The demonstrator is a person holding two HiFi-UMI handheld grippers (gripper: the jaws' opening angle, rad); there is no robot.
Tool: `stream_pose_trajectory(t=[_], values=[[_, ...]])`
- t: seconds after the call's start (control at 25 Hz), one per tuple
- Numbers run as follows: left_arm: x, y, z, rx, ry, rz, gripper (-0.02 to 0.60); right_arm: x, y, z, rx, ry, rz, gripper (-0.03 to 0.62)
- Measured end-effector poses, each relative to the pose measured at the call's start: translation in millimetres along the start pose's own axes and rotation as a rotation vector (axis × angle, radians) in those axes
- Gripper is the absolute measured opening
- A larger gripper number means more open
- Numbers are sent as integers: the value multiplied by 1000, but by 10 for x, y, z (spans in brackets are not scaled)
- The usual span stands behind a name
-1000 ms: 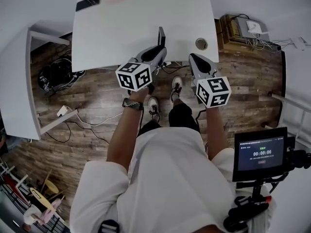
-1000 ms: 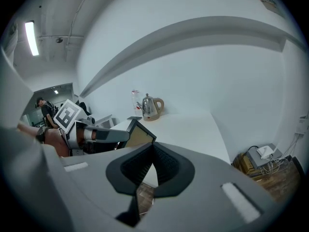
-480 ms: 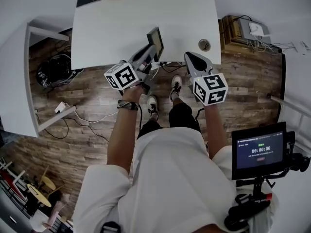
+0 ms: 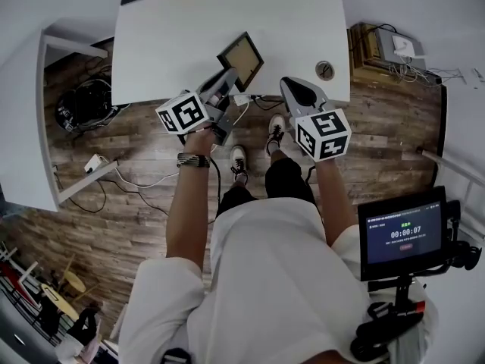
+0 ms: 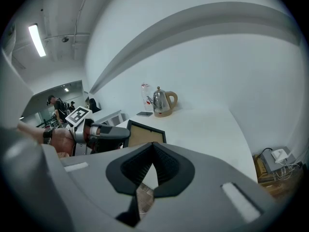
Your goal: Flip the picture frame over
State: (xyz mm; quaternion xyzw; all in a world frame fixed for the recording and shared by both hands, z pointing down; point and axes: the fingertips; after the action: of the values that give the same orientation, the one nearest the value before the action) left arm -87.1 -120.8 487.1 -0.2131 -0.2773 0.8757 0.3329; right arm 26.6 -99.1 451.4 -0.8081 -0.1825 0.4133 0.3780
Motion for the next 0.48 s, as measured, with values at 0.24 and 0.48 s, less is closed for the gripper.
stream_pose_trajectory(t=[0.24,0.48], values=[[12,-169,108,11,49,49,83,-6,-17,14,1,4,6,2],[2,-298,225,-14,98,96,83,0,-56,6,-2,-2,16,2]])
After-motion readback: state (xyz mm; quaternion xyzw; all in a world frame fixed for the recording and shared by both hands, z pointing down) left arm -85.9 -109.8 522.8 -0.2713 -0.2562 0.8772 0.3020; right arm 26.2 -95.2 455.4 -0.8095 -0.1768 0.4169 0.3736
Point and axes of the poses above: the fingertips, and each gripper's own axes: x backward along the fingers, z to its left, y out of its top, and after that the axes turned 12 degrees about -x, right-handed
